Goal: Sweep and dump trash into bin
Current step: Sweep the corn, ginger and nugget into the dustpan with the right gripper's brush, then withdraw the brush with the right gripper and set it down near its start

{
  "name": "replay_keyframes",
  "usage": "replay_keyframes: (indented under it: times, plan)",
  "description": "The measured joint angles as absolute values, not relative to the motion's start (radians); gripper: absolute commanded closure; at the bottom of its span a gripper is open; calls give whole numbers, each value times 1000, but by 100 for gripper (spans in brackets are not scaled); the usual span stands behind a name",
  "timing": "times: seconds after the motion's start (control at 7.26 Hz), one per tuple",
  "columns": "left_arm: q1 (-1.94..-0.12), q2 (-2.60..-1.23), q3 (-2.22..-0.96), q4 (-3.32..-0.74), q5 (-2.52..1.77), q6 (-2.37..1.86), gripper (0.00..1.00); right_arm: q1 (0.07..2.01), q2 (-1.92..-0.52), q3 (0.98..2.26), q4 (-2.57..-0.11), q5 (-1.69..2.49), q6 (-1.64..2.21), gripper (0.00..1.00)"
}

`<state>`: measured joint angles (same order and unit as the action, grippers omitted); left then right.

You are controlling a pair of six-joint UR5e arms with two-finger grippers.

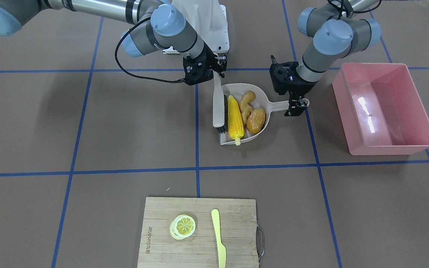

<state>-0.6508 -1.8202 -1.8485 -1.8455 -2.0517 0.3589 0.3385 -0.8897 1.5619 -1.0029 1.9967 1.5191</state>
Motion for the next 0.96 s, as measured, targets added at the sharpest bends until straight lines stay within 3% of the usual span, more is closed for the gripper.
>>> replay_keyframes:
  times: [0.55,0.69,0.96]
  plan:
    - [-656,-1812,-1852,-1844,-2051,362,12,369,-905,1596,-1111,2017,1498,100]
    - [-657,-1809,-1852,-1844,-2052,362,18,380,-922,1641,-1178,2019,1475,100]
    - [-662,-1804,-1853,-1844,-2056,362,47,412,-981,1790,-1362,2033,1394,100]
